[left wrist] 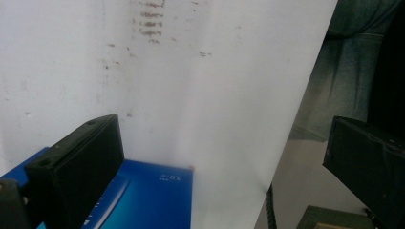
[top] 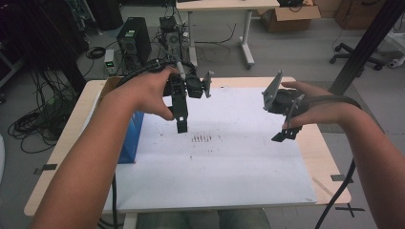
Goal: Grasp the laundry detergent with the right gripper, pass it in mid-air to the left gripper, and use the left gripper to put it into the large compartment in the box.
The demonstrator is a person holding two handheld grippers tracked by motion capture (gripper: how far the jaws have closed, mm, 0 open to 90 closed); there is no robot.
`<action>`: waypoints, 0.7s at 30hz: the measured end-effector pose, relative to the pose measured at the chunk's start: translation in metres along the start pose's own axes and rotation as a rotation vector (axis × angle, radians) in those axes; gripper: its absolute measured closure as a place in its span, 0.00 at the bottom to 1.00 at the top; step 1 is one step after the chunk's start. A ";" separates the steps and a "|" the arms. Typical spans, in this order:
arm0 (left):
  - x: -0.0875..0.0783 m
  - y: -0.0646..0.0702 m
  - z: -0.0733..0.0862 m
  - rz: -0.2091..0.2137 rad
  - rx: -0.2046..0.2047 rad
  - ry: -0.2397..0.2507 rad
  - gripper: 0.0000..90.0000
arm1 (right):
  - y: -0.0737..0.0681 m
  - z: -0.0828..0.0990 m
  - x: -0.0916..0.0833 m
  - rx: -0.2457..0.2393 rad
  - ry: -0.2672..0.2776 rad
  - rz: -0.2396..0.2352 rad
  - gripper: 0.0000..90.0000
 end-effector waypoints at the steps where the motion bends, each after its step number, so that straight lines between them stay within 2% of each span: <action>1: 0.000 0.000 0.000 -0.007 0.004 -0.003 0.00 | 0.001 0.001 0.001 0.001 0.003 -0.004 0.04; 13: -0.004 0.003 0.006 -0.013 -0.002 0.003 0.00 | 0.003 0.000 0.006 0.016 0.007 -0.003 0.04; 21: -0.007 0.008 0.009 -0.022 -0.006 0.005 0.00 | -0.002 -0.002 0.001 0.023 0.021 0.010 0.04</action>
Point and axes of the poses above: each handheld gripper's, and its own axes: x roughly forward along the jaws, z roughly out of its underside, y roughly to its right, the point moved 2 cm from there along x, roughly forward along the jaws, and after that the axes turned 3 degrees about y, right-handed, at the moved point
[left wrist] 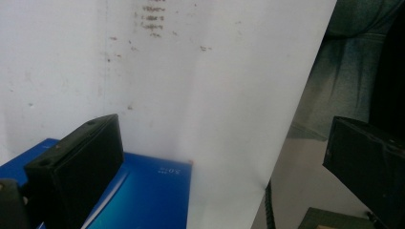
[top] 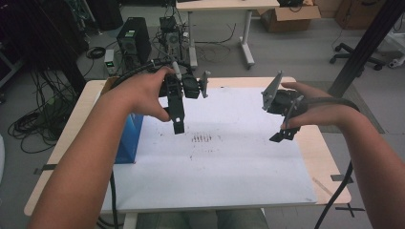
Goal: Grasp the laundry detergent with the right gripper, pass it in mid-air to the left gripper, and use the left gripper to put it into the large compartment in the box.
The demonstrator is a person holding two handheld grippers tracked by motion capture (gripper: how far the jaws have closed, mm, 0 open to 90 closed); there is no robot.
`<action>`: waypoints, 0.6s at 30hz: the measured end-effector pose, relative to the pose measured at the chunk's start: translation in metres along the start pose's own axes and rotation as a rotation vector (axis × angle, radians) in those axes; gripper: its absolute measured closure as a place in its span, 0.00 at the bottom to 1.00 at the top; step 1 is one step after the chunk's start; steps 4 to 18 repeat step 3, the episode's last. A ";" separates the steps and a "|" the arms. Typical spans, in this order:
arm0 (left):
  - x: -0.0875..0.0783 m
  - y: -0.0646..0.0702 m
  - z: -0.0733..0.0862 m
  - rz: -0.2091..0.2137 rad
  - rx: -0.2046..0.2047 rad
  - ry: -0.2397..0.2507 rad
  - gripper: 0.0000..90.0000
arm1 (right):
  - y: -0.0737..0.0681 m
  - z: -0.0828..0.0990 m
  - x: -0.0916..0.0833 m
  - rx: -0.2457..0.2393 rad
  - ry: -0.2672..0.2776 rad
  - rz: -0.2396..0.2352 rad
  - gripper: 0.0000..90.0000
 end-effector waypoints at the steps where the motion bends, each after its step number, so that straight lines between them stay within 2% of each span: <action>1: 0.000 0.001 0.000 -0.002 -0.001 0.001 0.00 | -0.001 0.000 -0.001 0.002 0.003 0.003 0.04; 18: 0.000 0.002 0.000 -0.004 -0.002 -0.002 0.00 | -0.002 -0.001 -0.002 0.000 0.004 0.003 0.04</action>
Point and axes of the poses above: each handheld gripper's, and its own axes: x roughly forward along the jaws, z roughly out of its underside, y roughly to its right, the point moved 2 cm from there along x, roughly forward along the jaws, and after that the axes turned 3 degrees about y, right-handed, at the moved point
